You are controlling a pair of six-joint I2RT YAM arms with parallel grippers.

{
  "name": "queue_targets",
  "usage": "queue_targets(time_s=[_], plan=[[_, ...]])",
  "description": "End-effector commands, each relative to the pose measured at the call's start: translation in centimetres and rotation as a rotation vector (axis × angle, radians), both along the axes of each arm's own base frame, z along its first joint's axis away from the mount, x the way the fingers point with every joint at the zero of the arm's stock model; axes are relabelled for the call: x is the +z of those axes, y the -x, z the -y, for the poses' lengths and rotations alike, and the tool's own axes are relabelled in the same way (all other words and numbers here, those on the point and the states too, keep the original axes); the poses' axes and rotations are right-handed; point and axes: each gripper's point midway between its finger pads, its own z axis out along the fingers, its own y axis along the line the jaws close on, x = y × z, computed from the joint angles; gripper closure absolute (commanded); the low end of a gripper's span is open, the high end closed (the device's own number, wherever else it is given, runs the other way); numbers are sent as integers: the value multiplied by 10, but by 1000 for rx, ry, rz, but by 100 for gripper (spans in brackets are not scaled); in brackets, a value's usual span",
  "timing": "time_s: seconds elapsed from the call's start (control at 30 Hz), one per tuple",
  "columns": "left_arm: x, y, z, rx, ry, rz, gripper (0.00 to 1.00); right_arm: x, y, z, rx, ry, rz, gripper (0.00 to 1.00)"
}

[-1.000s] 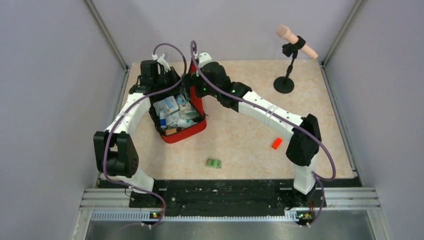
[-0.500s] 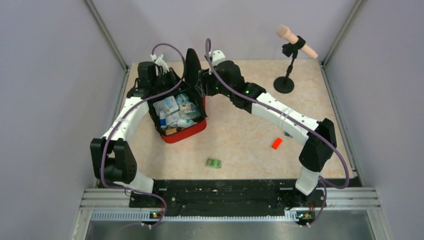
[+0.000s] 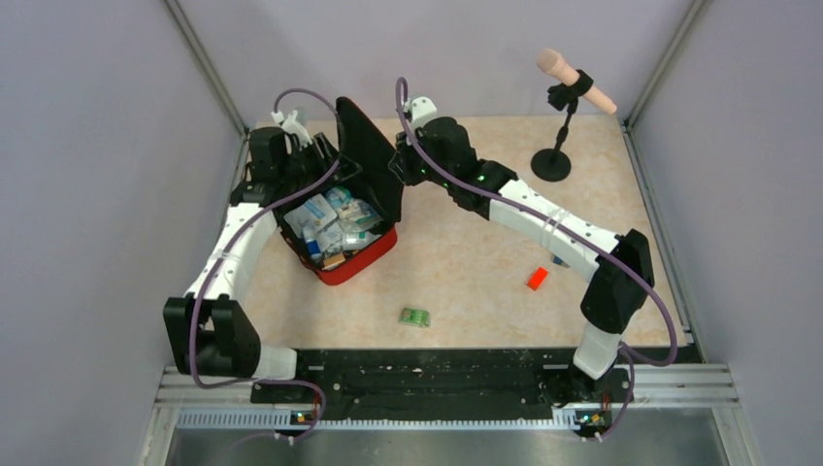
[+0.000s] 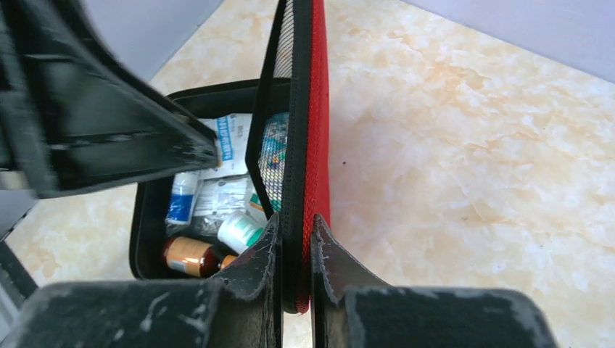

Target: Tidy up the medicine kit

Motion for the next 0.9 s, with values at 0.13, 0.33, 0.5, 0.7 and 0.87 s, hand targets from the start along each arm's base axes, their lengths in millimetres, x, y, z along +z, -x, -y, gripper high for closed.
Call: queue_targets(time_s=[0.13,0.33,0.5,0.7,0.87], plan=[[69,35,-25,2,-162,284,36,0,-13,11,-55,44,36,100],[52,97,2,-418,-322,504,33,1,-9,7,-30,36,30,100],[-9,166,11,-843,-462,682,33,6,-5,4,1,26,37,92],[-77,202,18,-1205,-643,784,31,4,0,-5,60,23,33,92],[-130,217,33,-1382,-721,721,30,2,-1,-4,62,31,37,92]])
